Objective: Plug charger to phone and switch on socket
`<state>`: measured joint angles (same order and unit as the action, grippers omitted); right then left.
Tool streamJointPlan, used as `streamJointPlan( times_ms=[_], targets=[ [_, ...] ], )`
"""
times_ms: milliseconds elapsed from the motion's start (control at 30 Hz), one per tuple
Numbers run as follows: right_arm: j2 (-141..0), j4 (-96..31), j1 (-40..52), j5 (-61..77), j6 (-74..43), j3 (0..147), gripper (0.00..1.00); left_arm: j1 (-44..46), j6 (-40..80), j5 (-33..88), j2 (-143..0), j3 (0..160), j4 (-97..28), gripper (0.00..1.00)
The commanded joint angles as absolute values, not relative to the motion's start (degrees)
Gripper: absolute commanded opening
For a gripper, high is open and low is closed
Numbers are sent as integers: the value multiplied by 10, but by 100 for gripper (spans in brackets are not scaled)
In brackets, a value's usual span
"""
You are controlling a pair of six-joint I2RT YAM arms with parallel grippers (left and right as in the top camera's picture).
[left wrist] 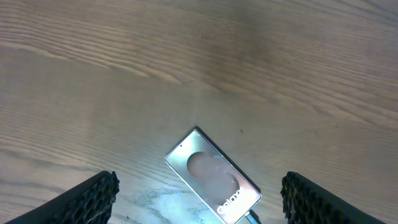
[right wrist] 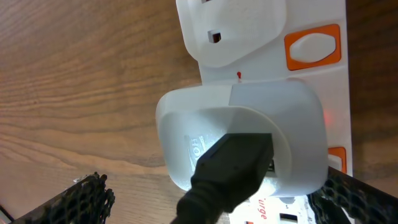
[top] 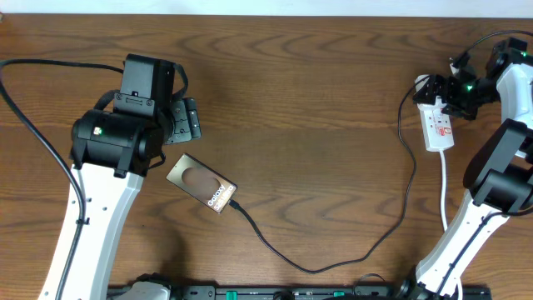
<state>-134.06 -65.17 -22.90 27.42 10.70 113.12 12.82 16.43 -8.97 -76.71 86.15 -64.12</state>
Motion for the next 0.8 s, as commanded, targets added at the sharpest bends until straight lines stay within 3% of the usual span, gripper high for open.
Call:
streamJointPlan(
  times_ms=[0,500,767],
  targets=[
    [-1353,-656,-212,298,96,1113,99,130,157,-97,-768,868,-642,86],
    [-1353,-833,-251,62,-23,1286,99,130,157,-97,-768,868,-642,86],
    [-1352,-955,-246,51,-32,1422,98,130,157,-97,-768,868,-642,86]
  ],
)
